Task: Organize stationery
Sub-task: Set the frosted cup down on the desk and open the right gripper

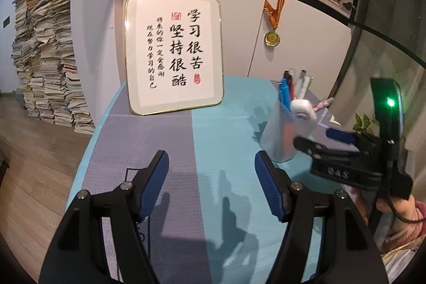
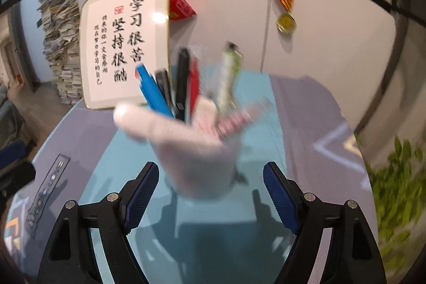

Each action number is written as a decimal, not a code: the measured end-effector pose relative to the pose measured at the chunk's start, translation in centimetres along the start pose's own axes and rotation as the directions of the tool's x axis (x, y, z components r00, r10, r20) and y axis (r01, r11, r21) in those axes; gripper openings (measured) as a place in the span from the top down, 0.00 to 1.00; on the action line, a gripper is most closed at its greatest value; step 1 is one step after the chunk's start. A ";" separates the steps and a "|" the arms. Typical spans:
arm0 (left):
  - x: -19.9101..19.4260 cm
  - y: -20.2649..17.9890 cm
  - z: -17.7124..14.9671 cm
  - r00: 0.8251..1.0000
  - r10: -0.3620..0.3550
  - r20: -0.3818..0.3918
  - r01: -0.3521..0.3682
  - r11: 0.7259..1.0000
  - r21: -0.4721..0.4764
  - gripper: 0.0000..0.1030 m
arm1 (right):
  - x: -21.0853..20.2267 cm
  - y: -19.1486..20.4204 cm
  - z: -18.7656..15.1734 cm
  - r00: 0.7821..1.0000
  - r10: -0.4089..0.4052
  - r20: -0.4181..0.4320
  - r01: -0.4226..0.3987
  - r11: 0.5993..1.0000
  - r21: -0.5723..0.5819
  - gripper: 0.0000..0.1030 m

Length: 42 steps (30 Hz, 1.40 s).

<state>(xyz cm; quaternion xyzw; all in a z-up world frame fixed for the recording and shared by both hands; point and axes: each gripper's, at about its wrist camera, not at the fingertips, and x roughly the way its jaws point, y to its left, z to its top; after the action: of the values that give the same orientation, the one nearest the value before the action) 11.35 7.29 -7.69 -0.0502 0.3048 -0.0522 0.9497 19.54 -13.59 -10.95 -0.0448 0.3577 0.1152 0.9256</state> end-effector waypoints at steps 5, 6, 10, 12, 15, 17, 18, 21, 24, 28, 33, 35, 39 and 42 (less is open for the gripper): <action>-1.3 -2.1 0.3 1.000 -0.009 0.016 0.008 0.999 0.034 0.32 | -4.4 -1.9 -1.3 1.000 -0.026 0.008 0.025 0.996 0.083 0.21; -1.7 -2.6 0.3 1.000 -0.015 0.021 0.014 0.999 0.044 0.32 | -5.7 -2.3 -1.3 0.999 -0.036 0.020 0.034 0.994 0.100 0.21; -3.6 -4.4 0.6 0.998 -0.016 0.066 0.011 0.997 0.076 0.32 | -10.4 -3.2 -1.1 0.993 -0.085 0.076 0.073 0.987 0.146 0.21; -4.7 -5.1 0.8 0.996 -0.017 0.089 0.009 0.996 0.089 0.32 | -12.8 -3.4 -1.0 0.989 -0.115 0.096 0.097 0.980 0.173 0.21; -7.0 -6.3 1.3 0.990 -0.012 0.142 -0.002 0.995 0.102 0.27 | -15.5 -3.5 -1.0 0.983 -0.127 0.133 0.099 0.975 0.196 0.21; -8.3 -6.8 1.4 0.985 -0.007 0.173 -0.012 0.994 0.106 0.23 | -17.4 -3.3 -1.2 0.974 -0.146 0.175 0.110 0.974 0.199 0.18; -9.4 -7.2 1.5 0.981 -0.005 0.193 -0.016 0.994 0.108 0.23 | -18.3 -3.3 -1.4 0.968 -0.157 0.194 0.118 0.973 0.200 0.16; -11.4 -7.8 1.5 0.974 -0.008 0.226 -0.019 0.993 0.114 0.22 | -20.3 -3.0 -1.8 0.958 -0.172 0.228 0.126 0.971 0.202 0.16; -13.5 -8.5 1.4 0.964 -0.005 0.264 -0.029 0.991 0.128 0.17 | -22.5 -2.8 -2.3 0.948 -0.181 0.262 0.130 0.971 0.200 0.16; -15.3 -9.1 0.9 0.956 -0.006 0.293 -0.037 0.989 0.143 0.17 | -24.9 -2.3 -3.2 0.935 -0.190 0.299 0.134 0.971 0.198 0.13; -16.8 -9.3 0.9 0.949 -0.015 0.315 -0.031 0.990 0.140 0.17 | -26.8 -2.0 -3.8 0.924 -0.195 0.328 0.133 0.970 0.201 0.12; -17.5 -9.5 1.0 0.943 -0.019 0.333 -0.030 0.990 0.141 0.17 | -27.5 -1.8 -4.0 0.917 -0.201 0.344 0.138 0.970 0.199 0.12; -18.6 -10.1 0.9 0.932 -0.027 0.361 -0.030 0.988 0.150 0.16 | -28.6 -1.6 -4.2 0.907 -0.209 0.367 0.142 0.969 0.200 0.12; -19.1 -10.4 0.7 0.929 -0.033 0.369 -0.028 0.987 0.158 0.16 | -29.2 -1.6 -4.4 0.901 -0.214 0.377 0.145 0.968 0.204 0.12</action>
<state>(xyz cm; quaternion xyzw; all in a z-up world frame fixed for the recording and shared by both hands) -4.39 -0.48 5.09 0.0172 0.1151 -0.0675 0.9909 -3.88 -21.14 5.46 0.0259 0.1659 0.0047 0.9858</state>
